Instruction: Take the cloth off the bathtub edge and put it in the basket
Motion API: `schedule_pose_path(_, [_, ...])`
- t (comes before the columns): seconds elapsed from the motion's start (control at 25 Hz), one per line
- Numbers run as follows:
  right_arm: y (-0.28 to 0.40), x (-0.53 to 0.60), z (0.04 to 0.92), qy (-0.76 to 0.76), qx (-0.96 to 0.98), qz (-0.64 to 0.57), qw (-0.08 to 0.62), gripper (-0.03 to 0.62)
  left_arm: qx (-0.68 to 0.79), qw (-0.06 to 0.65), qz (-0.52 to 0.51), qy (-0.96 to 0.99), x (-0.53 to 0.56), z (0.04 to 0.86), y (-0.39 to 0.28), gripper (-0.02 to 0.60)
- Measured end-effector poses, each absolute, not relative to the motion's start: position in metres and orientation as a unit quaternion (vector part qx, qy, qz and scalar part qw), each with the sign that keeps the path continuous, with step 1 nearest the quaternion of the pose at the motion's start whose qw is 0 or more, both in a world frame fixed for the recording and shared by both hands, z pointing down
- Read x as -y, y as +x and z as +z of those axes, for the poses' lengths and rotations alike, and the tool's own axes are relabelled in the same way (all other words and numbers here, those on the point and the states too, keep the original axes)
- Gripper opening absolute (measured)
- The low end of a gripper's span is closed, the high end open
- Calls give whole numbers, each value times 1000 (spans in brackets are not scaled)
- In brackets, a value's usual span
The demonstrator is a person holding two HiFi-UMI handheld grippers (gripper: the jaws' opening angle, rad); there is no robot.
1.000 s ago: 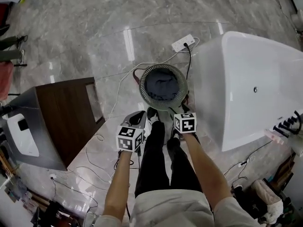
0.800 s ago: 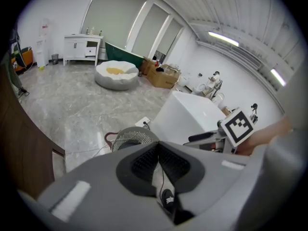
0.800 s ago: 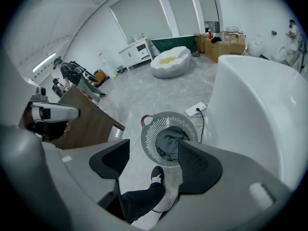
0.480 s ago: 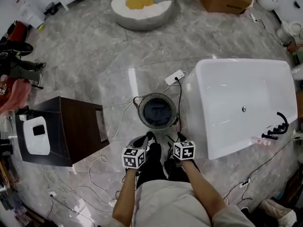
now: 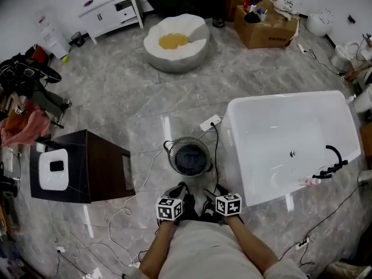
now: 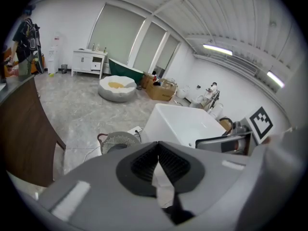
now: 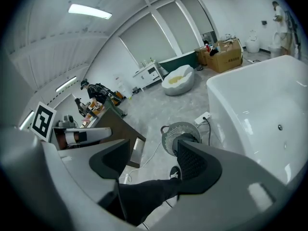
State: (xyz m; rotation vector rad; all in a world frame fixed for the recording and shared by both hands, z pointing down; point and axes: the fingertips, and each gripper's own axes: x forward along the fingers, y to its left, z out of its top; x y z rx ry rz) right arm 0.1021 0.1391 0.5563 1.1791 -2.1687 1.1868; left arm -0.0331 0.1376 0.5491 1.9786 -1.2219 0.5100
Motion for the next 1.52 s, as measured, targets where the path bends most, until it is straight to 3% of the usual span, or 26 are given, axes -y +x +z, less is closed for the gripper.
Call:
schedule_pose_path(0.24, [115, -148, 539, 420, 796, 397, 181, 305, 482, 318, 212, 788, -181, 534, -9, 58])
schedule_pose_path(0.96, [121, -184, 525, 389, 834, 342, 189, 302, 514, 337, 166, 771, -207, 529, 3, 58])
schedule_pose_path(1.2, [126, -187, 521, 396, 835, 338, 177, 219, 527, 278, 172, 784, -196, 520, 3, 58])
schedule_pose_path(1.4, [129, -187, 522, 397, 835, 335, 181, 193, 524, 293, 181, 779, -199, 529, 6, 58])
schedule_pose_path(1.52, [132, -186, 522, 404, 831, 338, 178, 121, 535, 298, 178, 770, -201, 529, 1, 58])
